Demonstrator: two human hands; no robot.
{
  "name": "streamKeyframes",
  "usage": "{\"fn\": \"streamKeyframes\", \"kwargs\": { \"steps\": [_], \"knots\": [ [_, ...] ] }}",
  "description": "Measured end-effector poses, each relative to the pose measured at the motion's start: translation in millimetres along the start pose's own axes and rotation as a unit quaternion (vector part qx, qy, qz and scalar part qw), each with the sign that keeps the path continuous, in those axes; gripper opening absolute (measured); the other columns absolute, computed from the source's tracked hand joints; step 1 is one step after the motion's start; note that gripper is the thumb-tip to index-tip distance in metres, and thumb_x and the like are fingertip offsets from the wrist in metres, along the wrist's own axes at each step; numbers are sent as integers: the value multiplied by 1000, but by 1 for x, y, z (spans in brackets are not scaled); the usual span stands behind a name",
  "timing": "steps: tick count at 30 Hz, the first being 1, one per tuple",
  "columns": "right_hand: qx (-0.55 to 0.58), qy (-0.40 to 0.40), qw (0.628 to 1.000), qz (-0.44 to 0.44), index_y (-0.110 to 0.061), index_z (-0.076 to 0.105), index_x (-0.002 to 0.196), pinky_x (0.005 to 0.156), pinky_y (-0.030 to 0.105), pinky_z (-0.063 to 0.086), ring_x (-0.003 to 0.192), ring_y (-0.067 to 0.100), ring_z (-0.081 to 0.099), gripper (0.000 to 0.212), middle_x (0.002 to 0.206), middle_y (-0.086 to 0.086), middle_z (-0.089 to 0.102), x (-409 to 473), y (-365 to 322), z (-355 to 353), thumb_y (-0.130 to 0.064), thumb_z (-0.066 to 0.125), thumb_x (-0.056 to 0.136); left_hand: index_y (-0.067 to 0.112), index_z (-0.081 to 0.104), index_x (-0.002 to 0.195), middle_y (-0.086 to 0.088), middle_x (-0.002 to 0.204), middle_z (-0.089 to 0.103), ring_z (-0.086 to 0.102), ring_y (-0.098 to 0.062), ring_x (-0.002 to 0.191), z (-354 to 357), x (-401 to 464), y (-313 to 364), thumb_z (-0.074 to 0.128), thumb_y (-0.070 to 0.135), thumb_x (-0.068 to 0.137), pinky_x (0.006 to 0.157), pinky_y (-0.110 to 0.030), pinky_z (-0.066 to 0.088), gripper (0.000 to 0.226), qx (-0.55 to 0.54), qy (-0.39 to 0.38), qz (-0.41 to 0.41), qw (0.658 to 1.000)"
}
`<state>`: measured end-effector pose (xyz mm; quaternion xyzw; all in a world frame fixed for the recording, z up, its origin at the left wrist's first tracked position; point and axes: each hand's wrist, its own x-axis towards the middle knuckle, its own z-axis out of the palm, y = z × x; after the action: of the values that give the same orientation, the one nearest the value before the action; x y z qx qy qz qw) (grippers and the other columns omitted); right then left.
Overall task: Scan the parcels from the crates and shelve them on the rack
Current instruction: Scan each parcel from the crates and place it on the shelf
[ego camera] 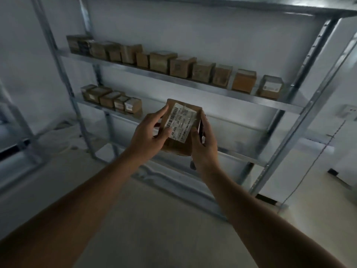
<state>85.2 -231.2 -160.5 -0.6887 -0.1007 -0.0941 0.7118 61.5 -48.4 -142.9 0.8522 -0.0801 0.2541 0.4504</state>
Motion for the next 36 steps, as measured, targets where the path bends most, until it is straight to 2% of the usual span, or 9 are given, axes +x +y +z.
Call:
{"fn": "streamKeyframes", "kwargs": {
  "steps": [3, 6, 10, 14, 17, 24, 28, 33, 36],
  "knots": [
    [2, -19, 1000, 13, -68, 45, 144, 84, 35, 66, 116, 2, 69, 50, 127, -34, 60, 35, 21, 37, -35, 57, 110, 30, 38, 162, -2, 152, 54, 54, -16, 137, -13, 25, -39, 68, 27, 102, 108, -50, 52, 67, 2, 2, -35, 999],
    [-6, -33, 999, 17, -64, 44, 148, 84, 30, 65, 112, -11, 66, 50, 117, -49, 60, 83, 52, 74, -33, 56, 110, 33, 39, 161, -1, 152, 55, 54, -16, 137, -21, 63, -84, 70, 27, 101, 105, -48, 56, 68, 5, 9, -67, 998],
    [-4, -33, 999, 30, -56, 44, 154, 74, 17, 60, 104, -22, 63, 52, 125, -42, 54, 141, 88, 114, -30, 56, 111, 37, 39, 160, 5, 148, 59, 59, -12, 132, -31, 111, -133, 71, 29, 100, 102, -41, 59, 68, 10, -2, -88, 996],
    [-10, -52, 997, 49, -70, 41, 145, 81, 34, 66, 101, -15, 68, 53, 124, -37, 56, 200, 113, 154, -34, 55, 110, 38, 38, 160, 3, 146, 61, 60, -16, 132, -39, 163, -186, 70, 31, 100, 101, -47, 59, 68, 27, -6, -113, 993],
    [-19, -57, 996, 62, -71, 41, 142, 84, 41, 67, 101, -4, 71, 49, 114, -40, 62, 236, 131, 181, -37, 56, 109, 41, 35, 160, 2, 145, 61, 62, -17, 129, -44, 194, -222, 70, 31, 100, 96, -47, 62, 70, 26, -19, -133, 991],
    [-26, -40, 994, 94, -49, 40, 160, 72, 23, 62, 96, -23, 64, 55, 121, -29, 54, 309, 188, 250, -31, 55, 110, 36, 34, 161, 0, 145, 60, 61, -17, 127, -60, 265, -319, 72, 30, 98, 97, -43, 61, 74, 32, -53, -146, 987],
    [-46, -9, 993, 110, -51, 39, 160, 66, 17, 59, 91, -32, 57, 55, 123, -31, 50, 342, 223, 296, -32, 54, 110, 34, 33, 162, -2, 151, 54, 56, -19, 133, -70, 305, -382, 72, 27, 99, 103, -47, 57, 74, 12, -101, -143, 984],
    [-81, 49, 987, 127, -48, 39, 161, 63, 12, 56, 93, -34, 54, 56, 142, -16, 49, 377, 263, 347, -31, 55, 110, 33, 31, 163, 1, 153, 49, 52, -12, 132, -81, 352, -457, 73, 24, 97, 104, -36, 54, 79, -16, -175, -132, 976],
    [-106, 88, 981, 136, -50, 40, 159, 57, 6, 51, 90, -38, 51, 54, 132, -26, 51, 393, 281, 373, -34, 56, 110, 33, 30, 164, 10, 146, 51, 53, -5, 126, -85, 377, -494, 77, 22, 95, 102, -31, 52, 84, -44, -220, -138, 965]
  ]
}}
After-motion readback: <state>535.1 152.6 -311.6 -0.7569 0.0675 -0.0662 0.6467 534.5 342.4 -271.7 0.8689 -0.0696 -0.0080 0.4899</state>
